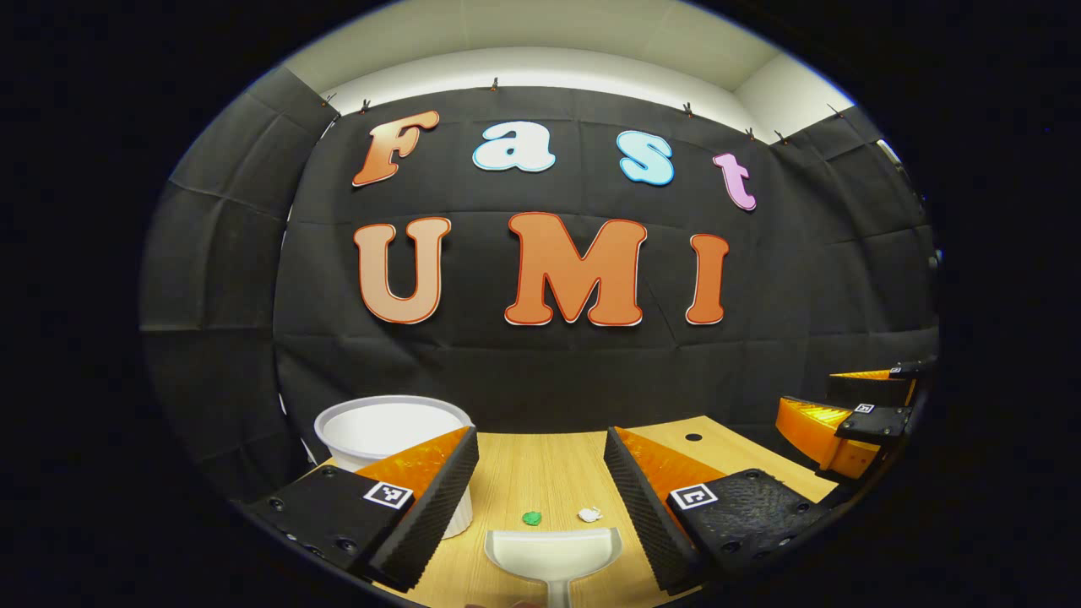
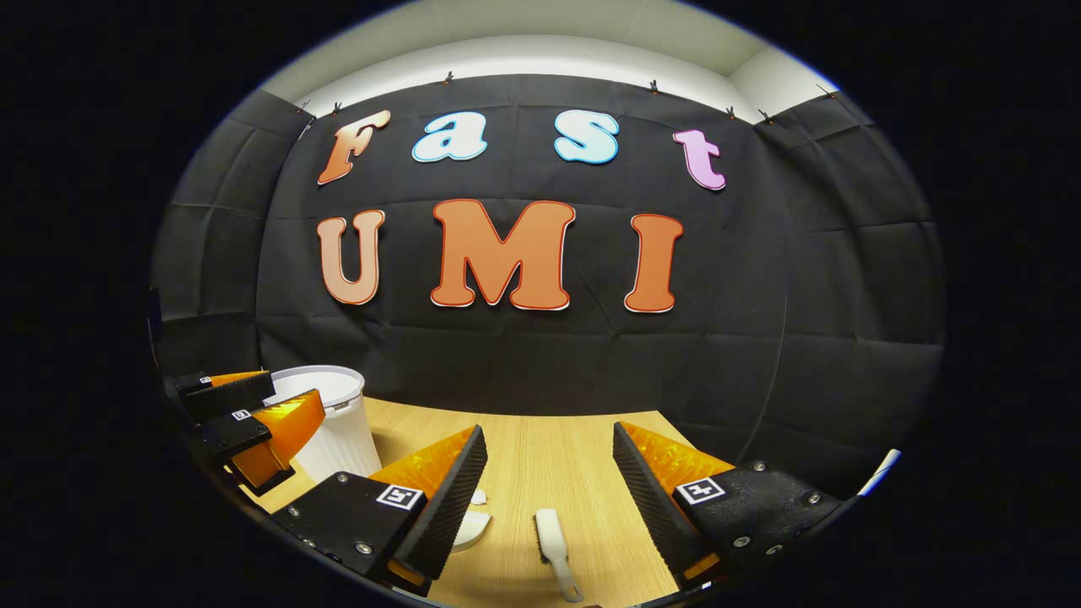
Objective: Pick up the small broom and dustpan from the desktop, sweep the trash into the dustpan with the broom, and then empty the trash into the garbage bin.
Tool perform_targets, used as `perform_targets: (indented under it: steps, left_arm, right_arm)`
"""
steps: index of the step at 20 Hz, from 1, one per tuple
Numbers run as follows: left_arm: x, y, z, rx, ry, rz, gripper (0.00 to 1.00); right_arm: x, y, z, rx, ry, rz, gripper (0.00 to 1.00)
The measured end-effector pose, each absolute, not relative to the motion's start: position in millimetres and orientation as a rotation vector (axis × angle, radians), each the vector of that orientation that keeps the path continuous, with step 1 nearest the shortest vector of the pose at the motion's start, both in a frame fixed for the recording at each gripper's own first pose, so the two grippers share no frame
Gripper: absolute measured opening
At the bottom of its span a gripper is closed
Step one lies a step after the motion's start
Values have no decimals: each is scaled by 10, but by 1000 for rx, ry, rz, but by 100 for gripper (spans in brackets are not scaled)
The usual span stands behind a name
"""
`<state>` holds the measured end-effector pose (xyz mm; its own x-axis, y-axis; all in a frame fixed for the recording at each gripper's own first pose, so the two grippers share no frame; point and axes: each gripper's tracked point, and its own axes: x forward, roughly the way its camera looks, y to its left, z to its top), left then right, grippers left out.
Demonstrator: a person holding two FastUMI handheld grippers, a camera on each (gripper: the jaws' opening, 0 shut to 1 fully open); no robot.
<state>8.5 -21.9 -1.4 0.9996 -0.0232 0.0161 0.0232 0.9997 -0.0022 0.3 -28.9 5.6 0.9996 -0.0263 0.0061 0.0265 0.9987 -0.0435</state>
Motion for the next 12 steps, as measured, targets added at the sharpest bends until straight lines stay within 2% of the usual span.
perform_targets:
  steps: [5, 12]
  left_arm:
    - [96, -431, 46, 26, -35, 8, 95]
    - [177, -617, -115, 58, 20, 95, 95]
  right_arm:
    - [127, -474, 55, -36, 3, 26, 93]
    - [472, -745, -156, -9, 59, 142, 93]
